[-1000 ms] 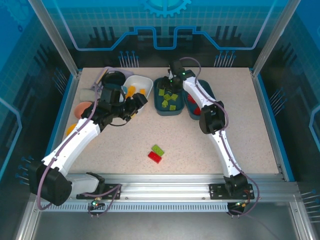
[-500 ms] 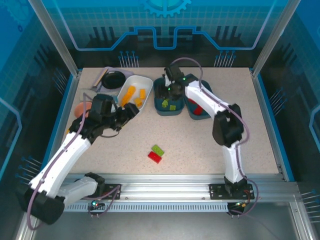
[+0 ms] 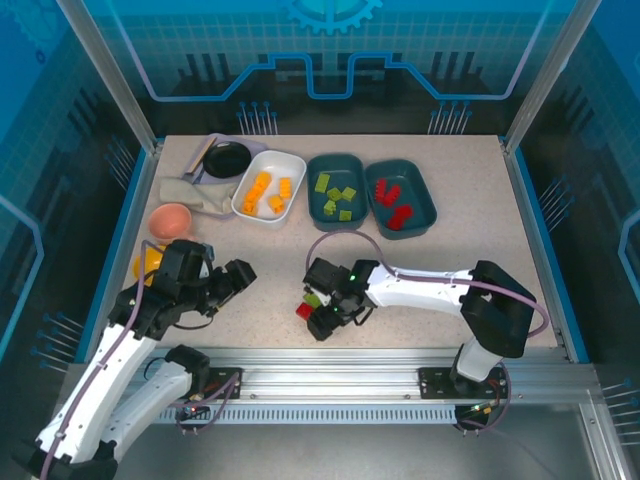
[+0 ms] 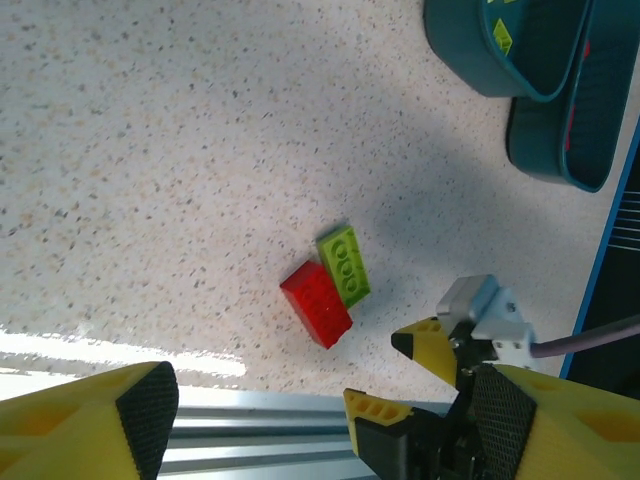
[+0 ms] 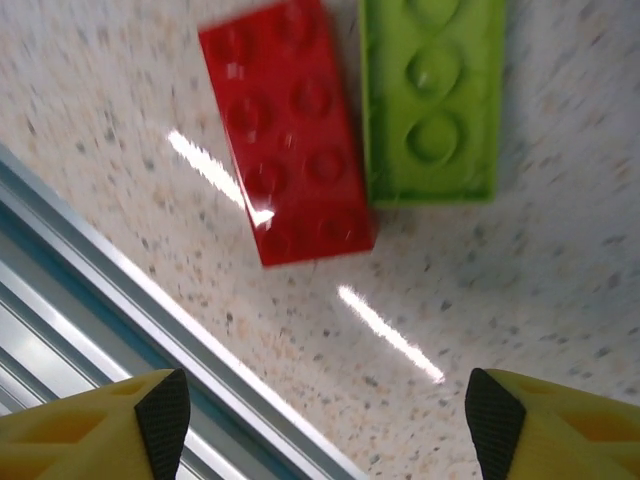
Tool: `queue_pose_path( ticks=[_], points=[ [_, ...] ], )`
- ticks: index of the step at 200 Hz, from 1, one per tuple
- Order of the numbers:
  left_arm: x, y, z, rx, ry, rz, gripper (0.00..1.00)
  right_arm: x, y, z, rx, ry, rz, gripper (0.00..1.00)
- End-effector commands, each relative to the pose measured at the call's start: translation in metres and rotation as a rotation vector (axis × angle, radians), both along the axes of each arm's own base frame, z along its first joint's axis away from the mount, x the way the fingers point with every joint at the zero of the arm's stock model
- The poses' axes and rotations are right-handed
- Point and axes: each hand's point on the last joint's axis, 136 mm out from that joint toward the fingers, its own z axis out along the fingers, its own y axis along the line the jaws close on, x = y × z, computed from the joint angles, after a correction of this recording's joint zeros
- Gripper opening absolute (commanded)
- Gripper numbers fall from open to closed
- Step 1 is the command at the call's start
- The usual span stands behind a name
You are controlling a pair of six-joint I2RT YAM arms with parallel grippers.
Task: Sort the legos into containers by color
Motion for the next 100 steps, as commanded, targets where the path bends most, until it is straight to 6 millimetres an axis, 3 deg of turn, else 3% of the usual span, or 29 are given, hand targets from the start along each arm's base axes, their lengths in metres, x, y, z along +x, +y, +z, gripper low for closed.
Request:
queue_pose_path(
  ticks=[1, 53, 100],
  points=[
    [-0.02, 0.003, -0.012, 0.013, 0.055, -0.024, 0.82, -0.006, 0.008, -0.006, 0.011, 0.008, 0.015, 0.77],
    [-0.031, 0.007, -0.013, -0.003, 0.05, -0.003, 0.82, 0.009, 0.023, -0.03, -0.051, 0.005, 0.025, 0.77],
    [-0.036, 0.01, -0.011, -0.014, 0.044, 0.014, 0.82, 0.025, 0.046, -0.03, -0.057, -0.017, 0.057, 0.72]
  ],
)
